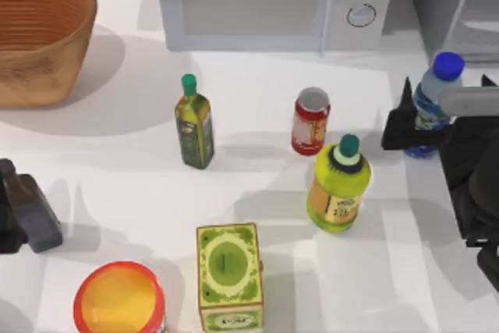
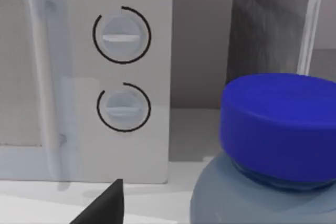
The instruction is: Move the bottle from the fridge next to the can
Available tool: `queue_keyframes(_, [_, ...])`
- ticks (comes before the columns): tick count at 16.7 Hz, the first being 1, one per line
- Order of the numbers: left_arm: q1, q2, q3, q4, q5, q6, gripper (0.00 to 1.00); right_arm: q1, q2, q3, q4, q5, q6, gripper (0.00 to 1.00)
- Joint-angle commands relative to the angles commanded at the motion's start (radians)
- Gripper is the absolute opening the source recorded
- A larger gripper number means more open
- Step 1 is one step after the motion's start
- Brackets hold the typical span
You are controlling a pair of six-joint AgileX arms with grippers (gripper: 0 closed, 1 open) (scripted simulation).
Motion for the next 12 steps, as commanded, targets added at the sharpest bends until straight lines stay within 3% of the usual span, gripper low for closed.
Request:
queue_keyframes(7, [0.000, 0.000, 0.000, 0.000, 0.000, 0.000, 1.00, 0.007, -0.016, -0.030, 0.013, 0.008, 0.000, 1.00])
queue_keyframes(12, [0.000, 0.000, 0.000, 0.000, 0.000, 0.000, 1.00, -0.013, -0.219, -0.073, -0.142, -0.044, 0.004, 1.00])
